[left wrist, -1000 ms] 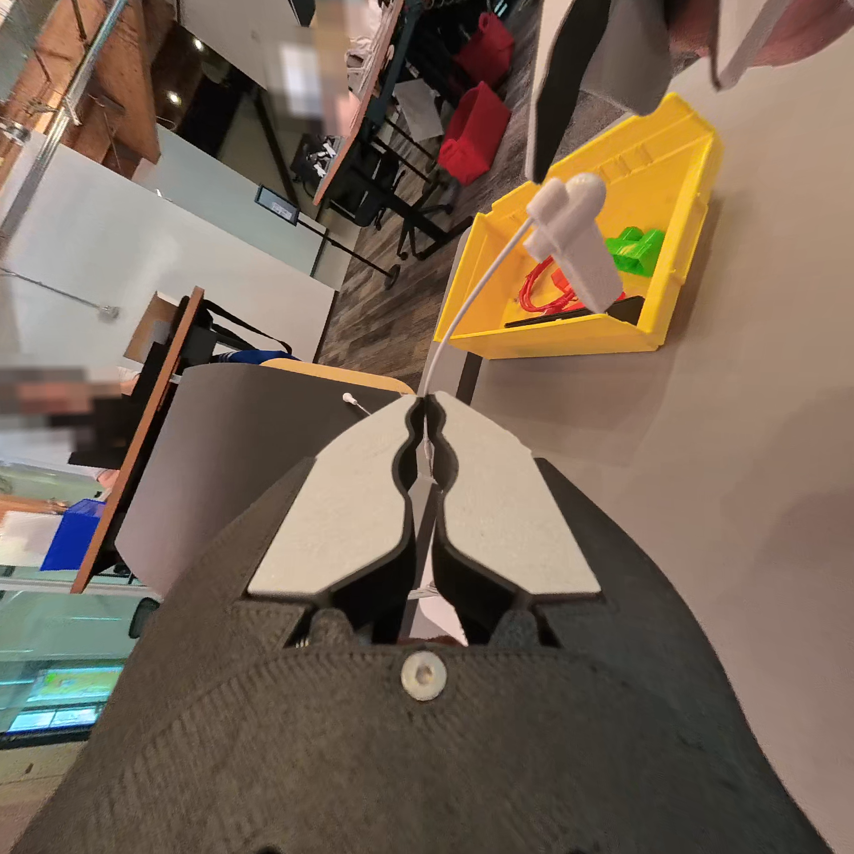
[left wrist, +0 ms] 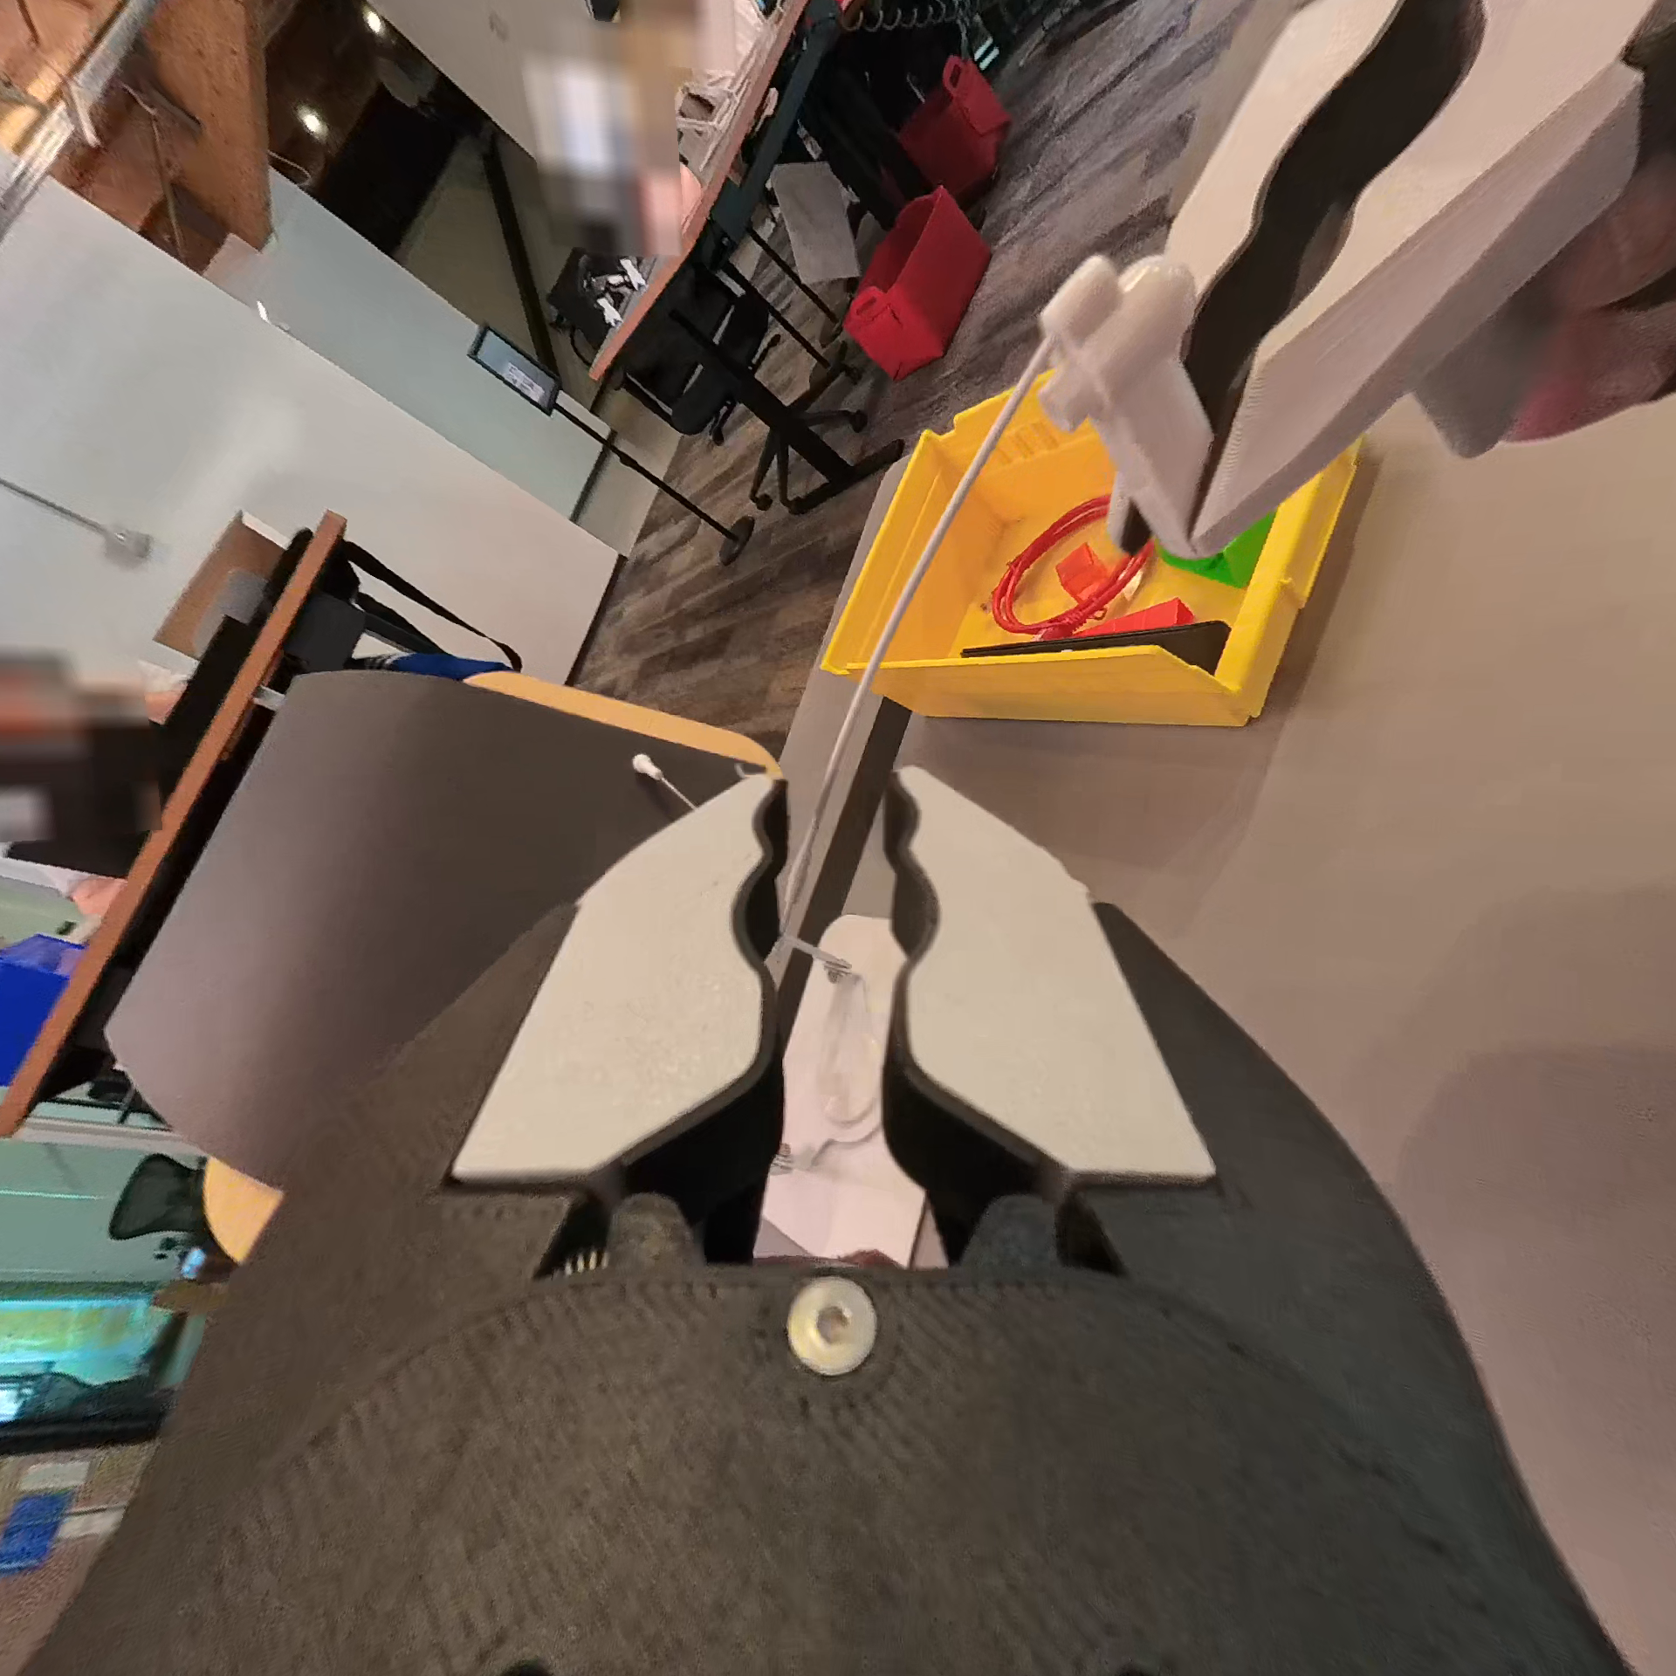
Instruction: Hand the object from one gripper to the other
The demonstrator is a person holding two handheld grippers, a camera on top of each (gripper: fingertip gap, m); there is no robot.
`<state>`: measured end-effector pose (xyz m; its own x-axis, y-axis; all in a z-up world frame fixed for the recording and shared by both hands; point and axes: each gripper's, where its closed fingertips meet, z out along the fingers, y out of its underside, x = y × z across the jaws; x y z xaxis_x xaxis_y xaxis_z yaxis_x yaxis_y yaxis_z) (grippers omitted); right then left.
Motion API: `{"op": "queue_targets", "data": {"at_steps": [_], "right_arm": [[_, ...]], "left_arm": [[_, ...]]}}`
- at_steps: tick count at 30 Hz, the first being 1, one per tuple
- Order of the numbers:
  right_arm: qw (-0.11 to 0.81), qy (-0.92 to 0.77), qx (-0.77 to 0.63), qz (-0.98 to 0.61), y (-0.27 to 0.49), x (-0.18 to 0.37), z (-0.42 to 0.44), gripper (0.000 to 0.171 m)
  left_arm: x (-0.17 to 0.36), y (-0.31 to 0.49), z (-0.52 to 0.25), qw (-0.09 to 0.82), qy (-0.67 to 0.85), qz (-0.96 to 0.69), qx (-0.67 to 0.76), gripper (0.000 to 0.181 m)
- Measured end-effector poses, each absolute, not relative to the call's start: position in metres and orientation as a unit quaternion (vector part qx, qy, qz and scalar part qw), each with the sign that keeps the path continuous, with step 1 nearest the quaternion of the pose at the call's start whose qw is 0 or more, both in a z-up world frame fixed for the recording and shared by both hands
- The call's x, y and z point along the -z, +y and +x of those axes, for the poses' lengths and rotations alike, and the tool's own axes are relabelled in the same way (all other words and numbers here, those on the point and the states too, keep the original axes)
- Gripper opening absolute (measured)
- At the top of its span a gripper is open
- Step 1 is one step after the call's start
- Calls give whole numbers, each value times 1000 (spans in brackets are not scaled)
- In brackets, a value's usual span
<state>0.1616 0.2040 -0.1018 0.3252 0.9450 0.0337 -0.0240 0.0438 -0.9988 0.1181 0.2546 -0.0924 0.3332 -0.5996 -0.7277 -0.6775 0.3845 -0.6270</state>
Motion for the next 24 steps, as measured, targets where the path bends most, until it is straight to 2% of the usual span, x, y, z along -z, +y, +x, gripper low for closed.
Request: {"op": "queue_targets", "data": {"at_steps": [5, 9, 12, 14, 17, 19, 24], "right_arm": [[604, -382, -444, -540, 207, 98, 169, 9], [615, -344, -513, -490, 204, 85, 177, 10], [613, -318, -570, -445, 198, 81, 179, 10], [610, -307, -599, -419, 194, 82, 177, 10], [601, -295, -632, -390, 188, 86, 172, 9], [595, -295, -645, -378, 184, 90, 167, 10], [587, -304, -655, -367, 178, 99, 156, 10]], "left_arm": [[80, 247, 108, 621, 541, -567, 15, 33], [82, 217, 115, 606, 547, -568, 104, 18], [93, 194, 133, 579, 536, -577, 211, 18], [97, 187, 145, 567, 512, -580, 280, 22], [89, 191, 160, 562, 451, -580, 380, 40], [83, 190, 169, 550, 437, -570, 426, 43], [89, 183, 189, 495, 459, -559, 481, 34]]}}
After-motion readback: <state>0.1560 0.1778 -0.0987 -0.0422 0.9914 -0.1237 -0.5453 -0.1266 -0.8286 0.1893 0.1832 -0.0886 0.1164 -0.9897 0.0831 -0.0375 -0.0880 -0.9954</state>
